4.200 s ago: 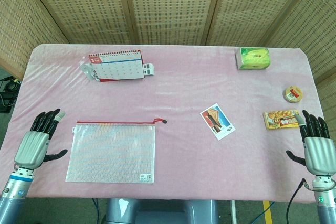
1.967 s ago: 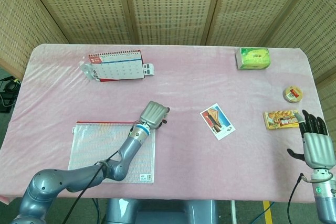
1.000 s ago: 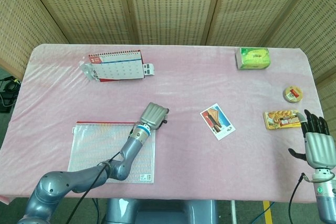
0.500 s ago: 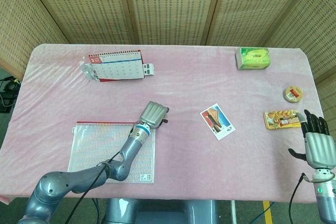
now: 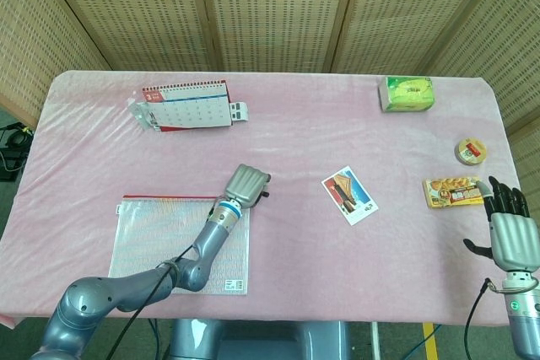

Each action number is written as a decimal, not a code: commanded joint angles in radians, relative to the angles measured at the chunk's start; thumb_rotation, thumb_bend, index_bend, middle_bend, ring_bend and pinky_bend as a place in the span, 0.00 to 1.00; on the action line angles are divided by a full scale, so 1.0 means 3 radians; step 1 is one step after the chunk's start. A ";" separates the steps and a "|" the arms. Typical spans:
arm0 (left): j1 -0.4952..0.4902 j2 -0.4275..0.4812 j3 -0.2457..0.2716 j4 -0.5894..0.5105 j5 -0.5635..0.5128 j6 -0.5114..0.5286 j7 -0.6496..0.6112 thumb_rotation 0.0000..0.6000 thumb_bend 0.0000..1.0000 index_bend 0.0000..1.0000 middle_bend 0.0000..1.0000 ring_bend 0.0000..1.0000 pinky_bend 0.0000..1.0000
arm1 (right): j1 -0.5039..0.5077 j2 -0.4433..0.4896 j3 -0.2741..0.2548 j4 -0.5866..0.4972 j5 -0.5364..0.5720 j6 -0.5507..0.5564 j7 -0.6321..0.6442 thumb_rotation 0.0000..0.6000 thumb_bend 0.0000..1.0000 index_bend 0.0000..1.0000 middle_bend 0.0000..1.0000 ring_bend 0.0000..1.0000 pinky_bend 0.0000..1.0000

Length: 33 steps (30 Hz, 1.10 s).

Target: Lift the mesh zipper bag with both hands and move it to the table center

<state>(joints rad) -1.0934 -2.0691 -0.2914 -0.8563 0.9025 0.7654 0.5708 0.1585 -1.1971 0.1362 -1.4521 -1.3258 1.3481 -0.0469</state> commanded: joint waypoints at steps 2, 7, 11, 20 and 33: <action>-0.0004 -0.0011 -0.0001 0.0013 0.0005 -0.0007 0.0000 1.00 0.44 0.53 0.98 0.95 1.00 | 0.0001 0.0000 0.0001 0.0001 0.0001 -0.0002 0.0001 1.00 0.00 0.06 0.00 0.00 0.00; -0.0009 -0.0038 -0.0010 0.0037 -0.0005 -0.0015 0.0009 1.00 0.51 0.66 0.98 0.95 1.00 | 0.0002 0.0000 0.0001 0.0004 0.0001 -0.0003 0.0008 1.00 0.00 0.06 0.00 0.00 0.00; -0.0008 -0.0049 -0.0026 0.0042 0.0027 0.0016 -0.0025 1.00 0.54 0.74 0.98 0.95 1.00 | 0.0003 0.0002 0.0001 0.0009 0.0002 -0.0010 0.0020 1.00 0.00 0.06 0.00 0.00 0.00; 0.0032 0.0080 -0.0117 -0.0176 0.0128 0.0153 -0.0185 1.00 0.54 0.75 0.98 0.95 1.00 | 0.0005 0.0004 -0.0004 0.0008 -0.0005 -0.0013 0.0024 1.00 0.00 0.06 0.00 0.00 0.00; 0.0324 0.0814 -0.0277 -0.1290 0.0248 0.0401 -0.0569 1.00 0.54 0.76 0.98 0.95 1.00 | 0.0014 -0.0003 -0.0023 -0.0031 -0.0030 -0.0036 0.0054 1.00 0.00 0.08 0.00 0.00 0.00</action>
<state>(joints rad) -1.0205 -1.8693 -0.3657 -1.1926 0.9622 0.8664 0.4284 0.1614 -1.1982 0.1299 -1.4596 -1.3342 1.3401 -0.0340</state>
